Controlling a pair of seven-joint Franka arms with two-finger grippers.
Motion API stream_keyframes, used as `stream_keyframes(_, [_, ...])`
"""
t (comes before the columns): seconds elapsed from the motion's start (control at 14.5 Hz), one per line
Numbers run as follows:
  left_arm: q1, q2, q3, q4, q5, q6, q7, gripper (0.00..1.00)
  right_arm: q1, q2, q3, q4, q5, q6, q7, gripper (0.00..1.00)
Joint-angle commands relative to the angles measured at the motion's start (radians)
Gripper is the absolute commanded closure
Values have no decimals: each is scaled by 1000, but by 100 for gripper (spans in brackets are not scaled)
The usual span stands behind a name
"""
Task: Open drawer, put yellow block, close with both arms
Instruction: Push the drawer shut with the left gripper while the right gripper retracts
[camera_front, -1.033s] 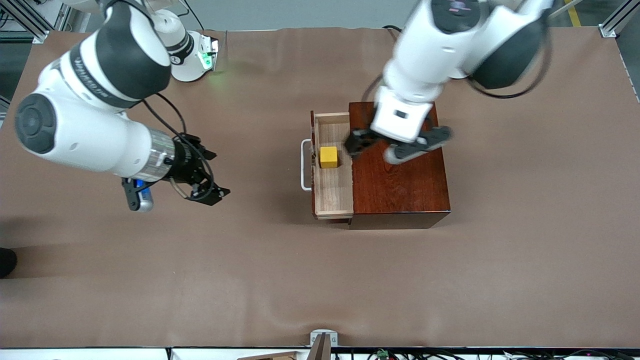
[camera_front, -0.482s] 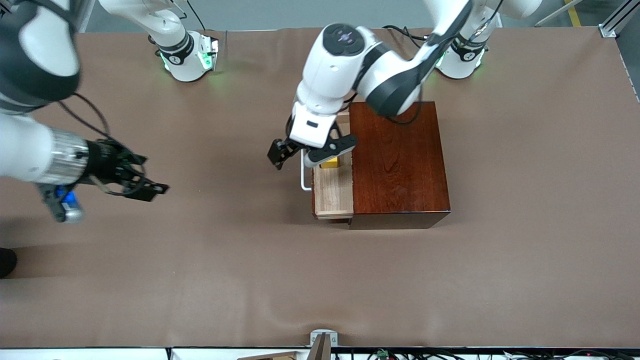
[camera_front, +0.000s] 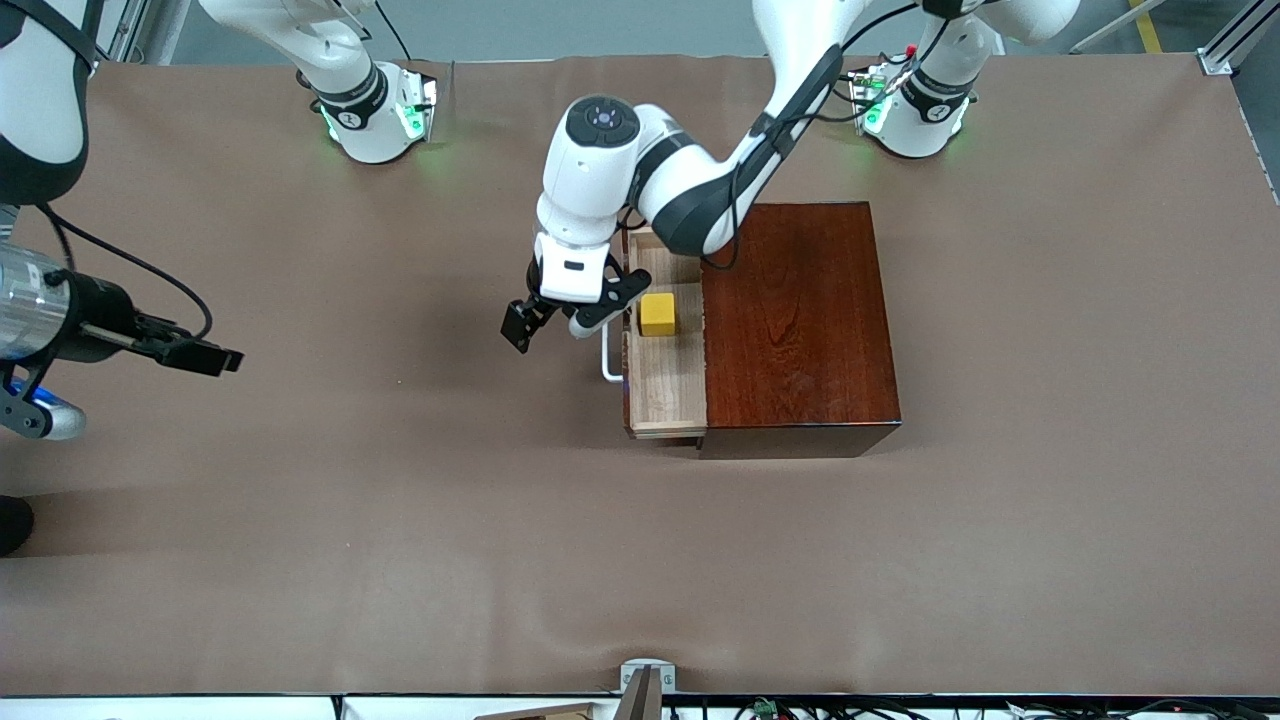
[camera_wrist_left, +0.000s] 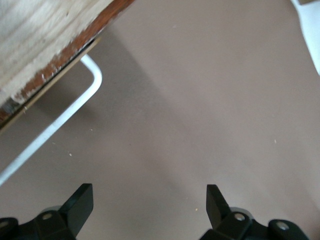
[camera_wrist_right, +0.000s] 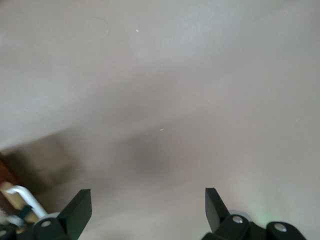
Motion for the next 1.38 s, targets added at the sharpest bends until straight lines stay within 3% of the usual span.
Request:
stream_keyframes(0.0, [-25,38,14,30,22,-3,-174,0,-46,-36,17,-8,-42,-13,-175,0])
stream_keyframes(0.28, [-29,56,14,24,20,-49,-265,0,-92,-85,20,-66,-56,-32,-329,0])
stream_keyframes(0.41, [-29,67,14,24,19,-87,-288,0,-91,-122,21,-121,-105,-21,-358,0])
stream_keyframes(0.83, [-29,62,55,26,29,-309,-308,0,-82,-344,24,-464,-128,195,-407,0])
stream_keyframes(1.1, [-10,33,84,24,32,-466,-297,0,-92,-379,24,-485,-149,207,-591,0])
stream_keyframes(1.31, [-12,30,98,22,77,-567,-300,0,-91,-387,24,-500,-151,232,-615,0])
